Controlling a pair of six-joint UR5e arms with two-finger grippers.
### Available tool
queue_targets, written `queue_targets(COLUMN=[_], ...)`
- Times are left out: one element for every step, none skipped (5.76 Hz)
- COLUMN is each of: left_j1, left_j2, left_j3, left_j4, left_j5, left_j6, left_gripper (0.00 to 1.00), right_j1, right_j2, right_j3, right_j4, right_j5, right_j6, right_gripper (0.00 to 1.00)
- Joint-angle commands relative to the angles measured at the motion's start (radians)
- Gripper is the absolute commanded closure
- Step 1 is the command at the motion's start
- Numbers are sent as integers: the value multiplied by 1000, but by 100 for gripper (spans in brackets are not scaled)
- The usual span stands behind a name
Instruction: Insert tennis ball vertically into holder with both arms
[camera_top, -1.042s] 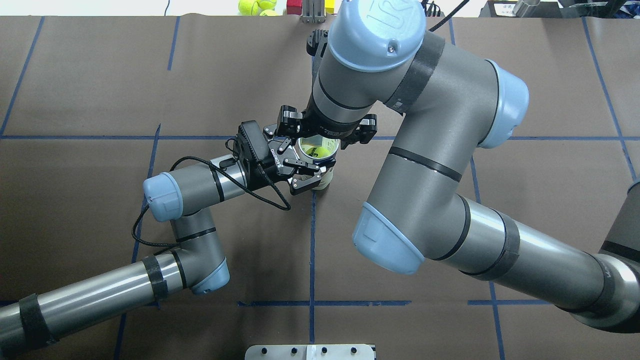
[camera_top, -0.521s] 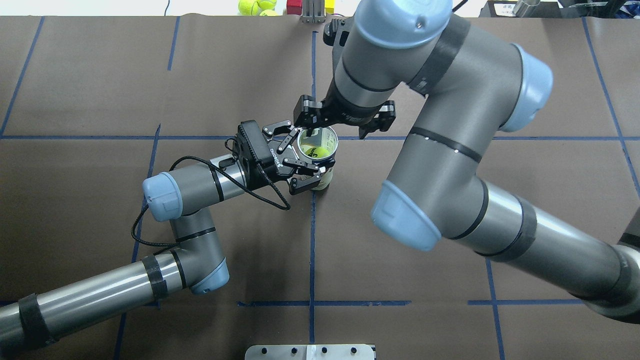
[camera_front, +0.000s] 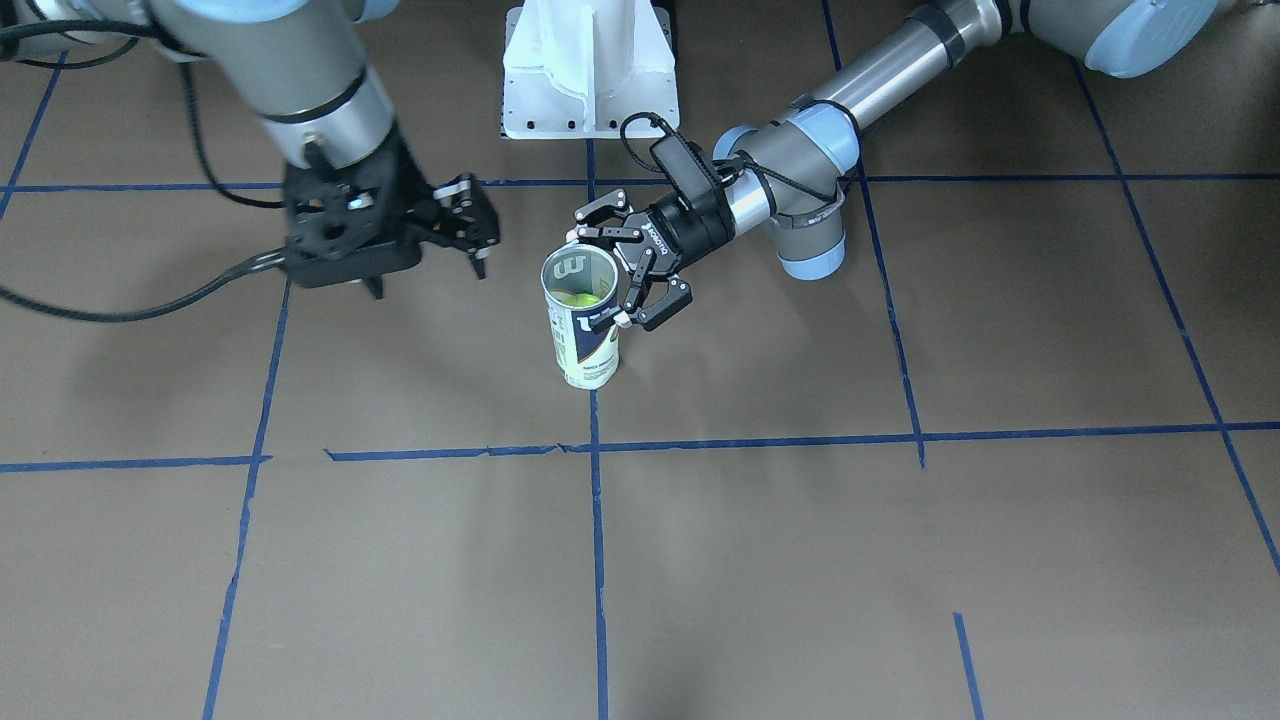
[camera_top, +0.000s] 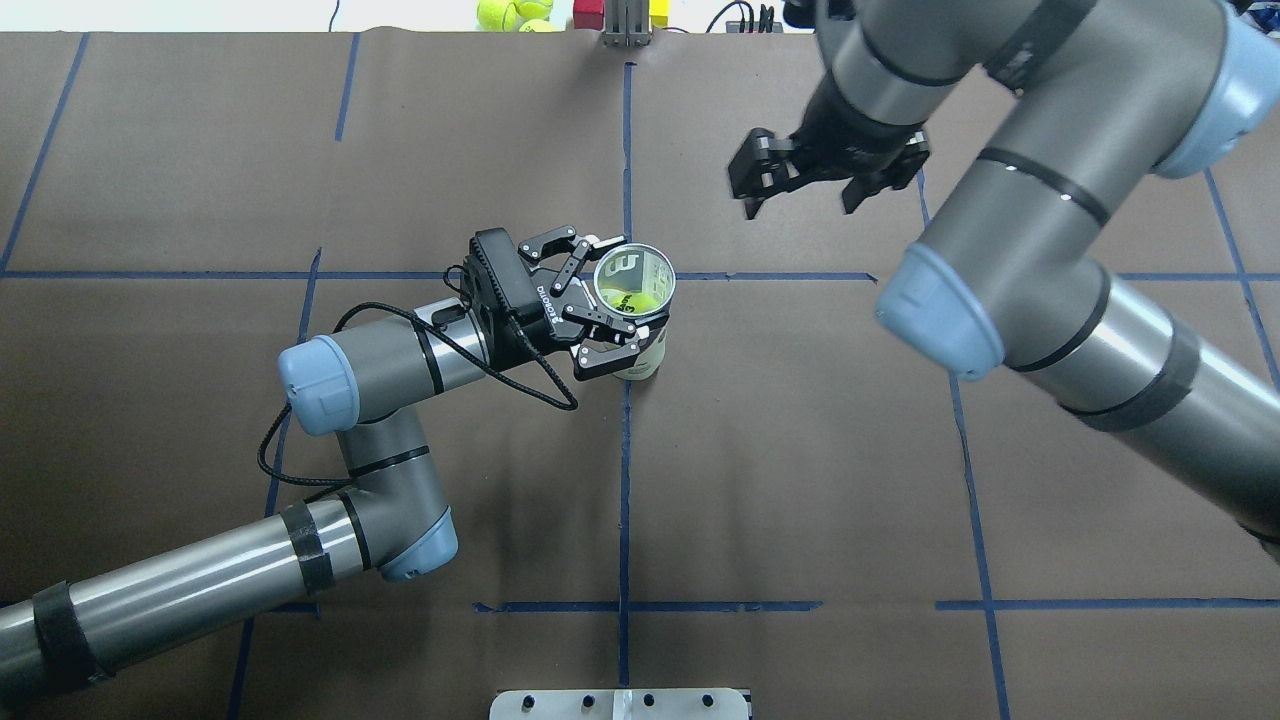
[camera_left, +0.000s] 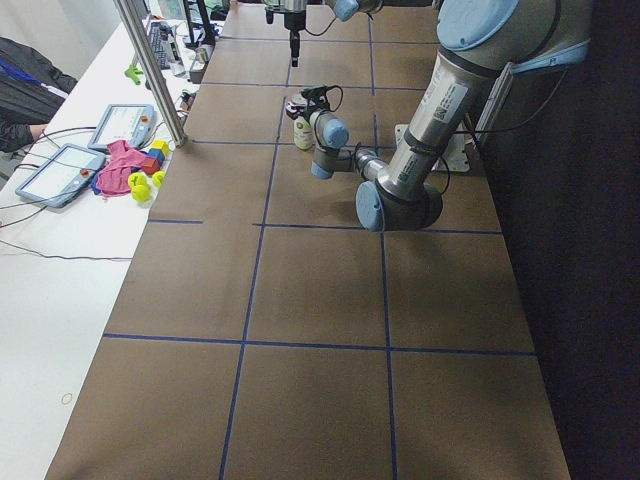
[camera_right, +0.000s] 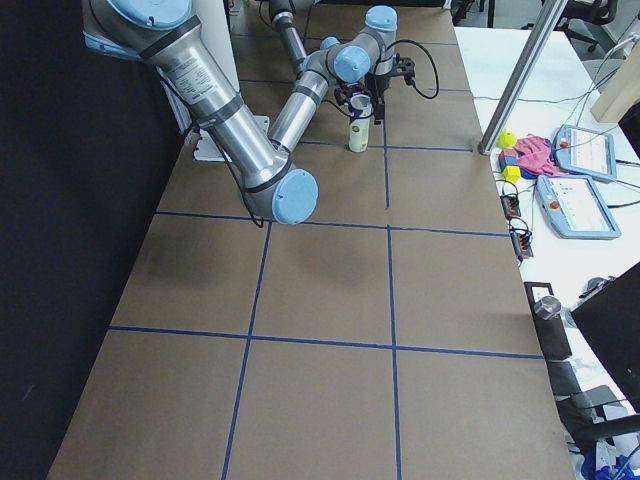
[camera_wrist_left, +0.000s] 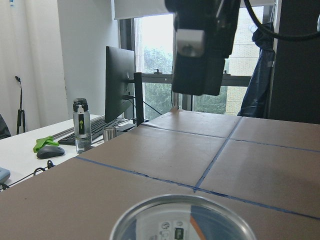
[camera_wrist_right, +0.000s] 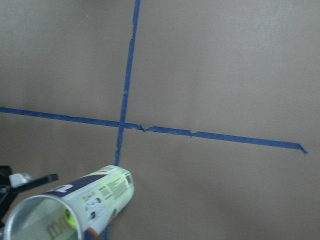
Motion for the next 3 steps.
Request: queue_targets(left_j1=[-8,-11,-26], left_j2=[5,6,8], left_j3=[-59,-119,-172], left_j4=[36,97,154], left_j5=[0,0,0], left_j6=[-2,-2,-2], left_gripper=[1,1,1], right_j1=[109,165,235], right_j2=[-135,-205,-255], right_j3=[-3,-8,-29], right_j4=[6,9,9], right_j5=[10,8,18], right_j6=[-289,-448,-589], right_gripper=[1,1,1])
